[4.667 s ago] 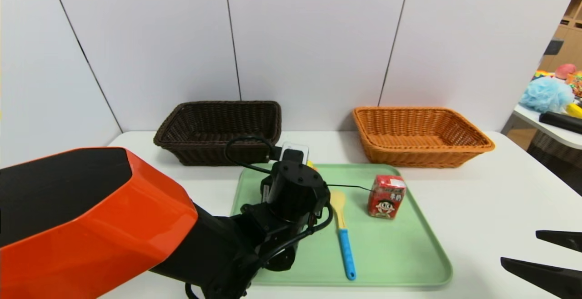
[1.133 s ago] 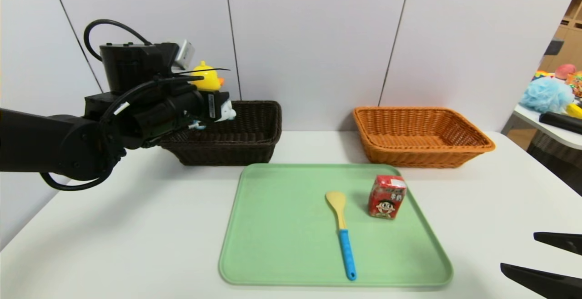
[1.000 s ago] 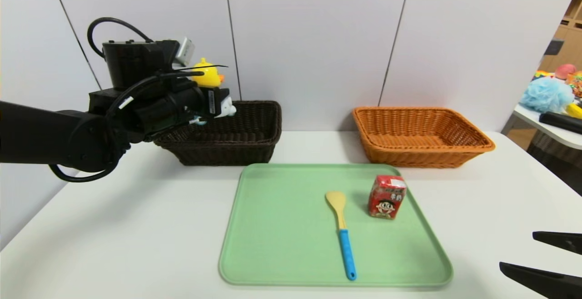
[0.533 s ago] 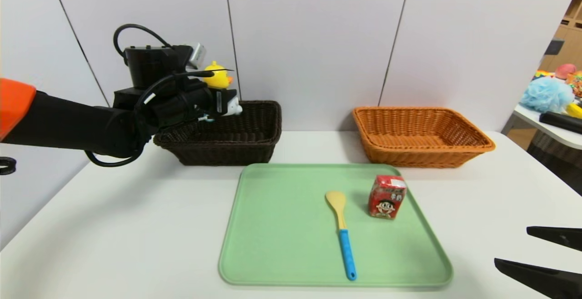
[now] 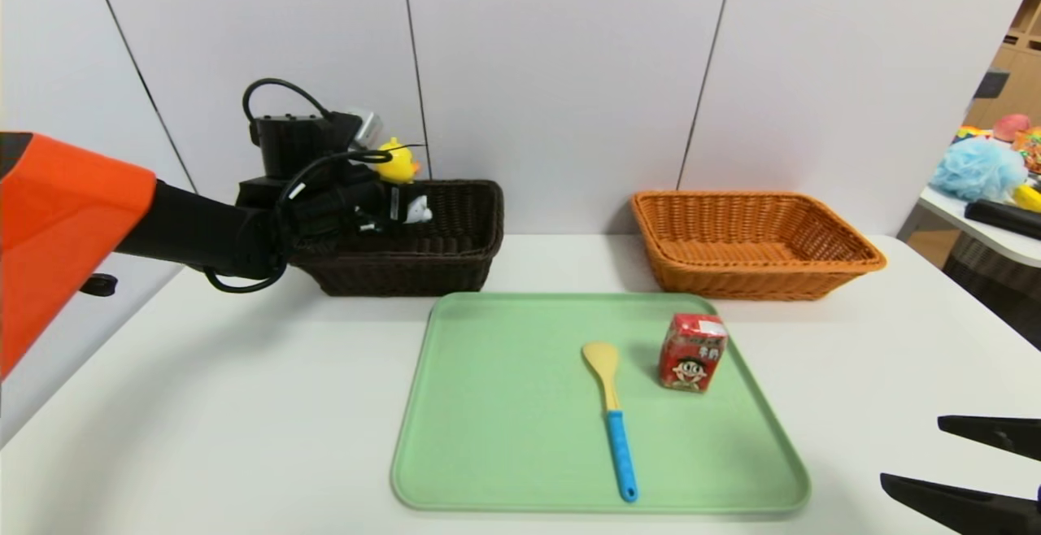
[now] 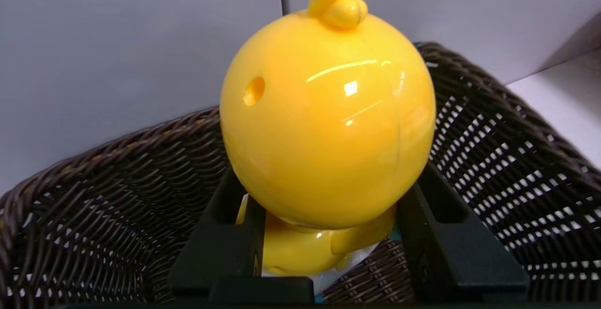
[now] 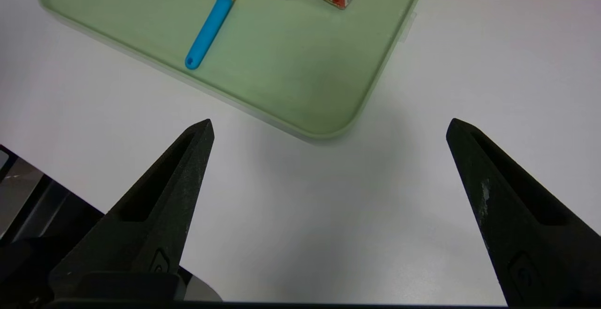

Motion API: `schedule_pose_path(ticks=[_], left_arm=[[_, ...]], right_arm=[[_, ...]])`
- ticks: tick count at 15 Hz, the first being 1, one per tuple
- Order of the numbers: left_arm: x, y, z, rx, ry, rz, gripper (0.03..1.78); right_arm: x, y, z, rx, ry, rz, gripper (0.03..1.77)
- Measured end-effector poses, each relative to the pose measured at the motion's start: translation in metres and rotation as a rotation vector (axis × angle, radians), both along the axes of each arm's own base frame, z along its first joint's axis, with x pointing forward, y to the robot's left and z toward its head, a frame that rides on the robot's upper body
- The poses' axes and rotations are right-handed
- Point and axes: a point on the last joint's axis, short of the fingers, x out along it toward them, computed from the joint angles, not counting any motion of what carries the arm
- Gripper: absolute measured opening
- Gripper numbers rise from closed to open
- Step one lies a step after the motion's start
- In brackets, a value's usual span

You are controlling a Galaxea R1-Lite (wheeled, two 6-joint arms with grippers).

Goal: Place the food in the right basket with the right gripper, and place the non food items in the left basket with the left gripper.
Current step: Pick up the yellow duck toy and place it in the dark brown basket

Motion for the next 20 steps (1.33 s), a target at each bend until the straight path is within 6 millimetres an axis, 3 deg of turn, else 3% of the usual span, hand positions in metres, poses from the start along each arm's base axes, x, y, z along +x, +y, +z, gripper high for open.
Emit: schedule_pose_path(ticks=[3, 12, 19, 20], left_arm=[[0.012, 0.005, -0.016, 0.046, 0.025, 0.011, 0.81], [0.032, 0.010, -0.037, 0.062, 0.101, 0.024, 0.81], [0.037, 0.011, -0.042, 0.064, 0.111, 0.027, 0.80], [0.037, 0.010, -0.041, 0.063, 0.108, 0.025, 0.66]], right_arm=[[0.000, 0.000, -0.001, 0.000, 0.003, 0.002, 1.71], [-0.001, 0.000, -0.003, -0.003, 0.014, 0.004, 1.71], [-0.001, 0.000, -0.002, -0.002, 0.008, 0.004, 1.71], [-0.001, 0.000, -0.002, -0.002, 0.007, 0.004, 1.71]])
